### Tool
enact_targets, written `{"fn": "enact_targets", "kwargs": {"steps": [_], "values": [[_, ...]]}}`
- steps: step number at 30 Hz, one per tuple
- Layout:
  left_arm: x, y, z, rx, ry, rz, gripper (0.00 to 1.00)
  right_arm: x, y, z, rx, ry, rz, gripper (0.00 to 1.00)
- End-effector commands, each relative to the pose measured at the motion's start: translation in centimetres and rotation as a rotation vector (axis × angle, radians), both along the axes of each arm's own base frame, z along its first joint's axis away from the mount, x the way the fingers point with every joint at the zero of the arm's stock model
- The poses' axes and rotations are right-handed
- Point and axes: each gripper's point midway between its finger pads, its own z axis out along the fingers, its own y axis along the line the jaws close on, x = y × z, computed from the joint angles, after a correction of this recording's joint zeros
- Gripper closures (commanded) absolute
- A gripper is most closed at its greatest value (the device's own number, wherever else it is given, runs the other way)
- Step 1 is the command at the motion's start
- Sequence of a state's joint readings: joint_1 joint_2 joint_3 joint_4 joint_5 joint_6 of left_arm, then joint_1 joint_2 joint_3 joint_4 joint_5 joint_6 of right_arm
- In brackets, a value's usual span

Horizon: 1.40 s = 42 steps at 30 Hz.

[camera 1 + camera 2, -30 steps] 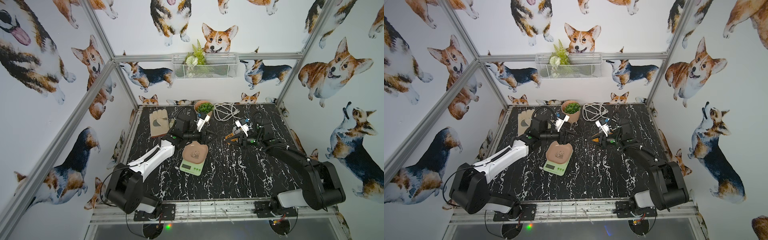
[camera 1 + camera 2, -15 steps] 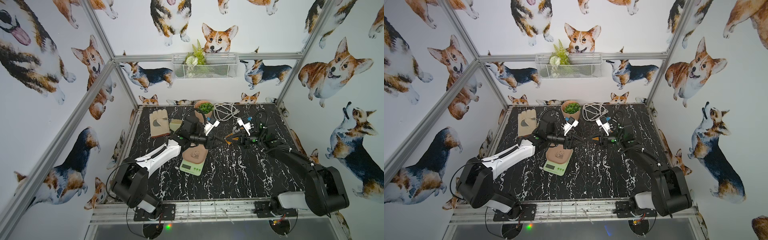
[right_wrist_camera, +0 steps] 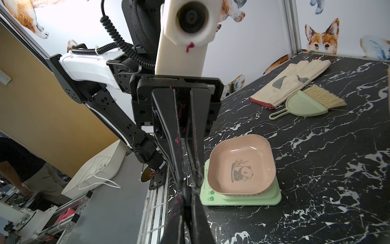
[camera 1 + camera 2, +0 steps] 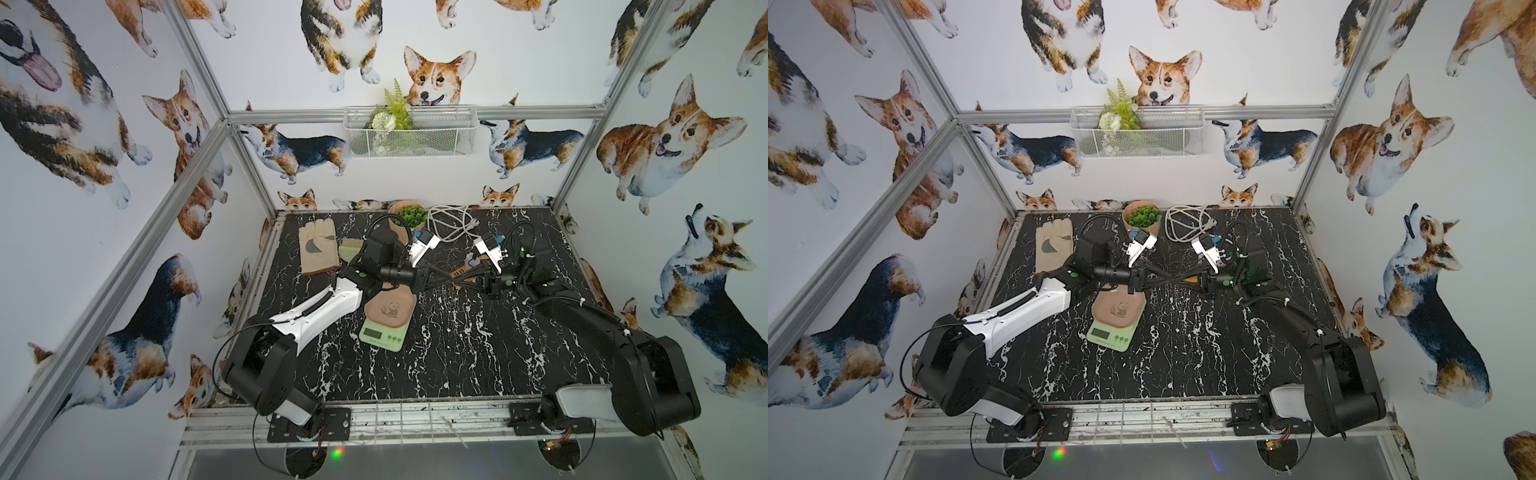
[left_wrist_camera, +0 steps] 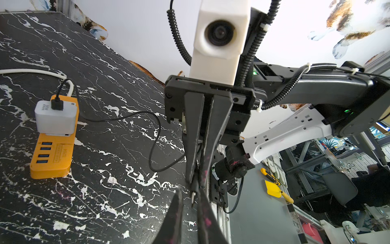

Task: Charge the electronic scale
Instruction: Pick up the charging cable from the center of the board.

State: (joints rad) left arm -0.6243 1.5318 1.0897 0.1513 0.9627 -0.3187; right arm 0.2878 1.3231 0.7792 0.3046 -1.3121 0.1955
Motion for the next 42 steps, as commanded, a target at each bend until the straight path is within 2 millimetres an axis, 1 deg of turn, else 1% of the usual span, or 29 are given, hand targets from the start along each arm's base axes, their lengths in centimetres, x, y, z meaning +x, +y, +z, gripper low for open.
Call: {"fn": "enact_targets", "kwargs": {"steps": [1,2,3,4,7,8,11,17,24,30,37,42], "values": [[0.0,-0.2,0.8,-0.027,-0.024,-0.012,0.92,-0.4,0.1,0.6,0.009,-0.029,0.024,1.0],[0.0,-0.3,0.8,-0.027,-0.022,-0.013,0.96,-0.4,0.1,0.6,0.009,-0.027,0.024,1.0],[0.0,-0.3,0.7,-0.026,-0.021,-0.012,0.97,-0.2,0.1,0.6,0.009,-0.027,0.017,1.0],[0.0,-0.3,0.8,-0.027,-0.022,-0.011,0.98,-0.1,0.1,0.7,0.009,-0.026,0.011,0.98],[0.1,-0.2,1.1,-0.034,-0.026,0.004,0.99,0.5,0.1,0.8,0.012,-0.012,-0.023,0.8],[0.2,-0.2,1.2,-0.041,-0.027,0.01,0.99,0.7,0.1,0.9,0.016,-0.014,-0.038,0.76],[0.6,-0.2,2.0,-0.069,-0.03,0.041,1.0,1.0,0.0,1.5,0.051,-0.047,-0.077,0.69],[0.8,-0.1,3.2,-0.122,-0.038,0.072,1.0,0.9,-0.1,2.1,0.096,-0.076,-0.086,0.68],[0.6,0.0,3.1,-0.123,-0.035,0.065,1.0,1.1,-0.5,4.0,0.176,-0.117,-0.114,0.66],[0.4,0.1,3.2,-0.123,-0.038,0.06,1.0,1.5,-1.0,4.7,0.209,-0.13,-0.125,0.66],[0.4,0.0,3.4,-0.127,-0.042,0.058,1.0,1.5,-0.8,4.7,0.215,-0.109,-0.098,0.7],[0.6,-0.1,3.4,-0.129,-0.04,0.06,1.0,1.4,-0.7,4.1,0.208,-0.084,-0.064,0.69]]}}
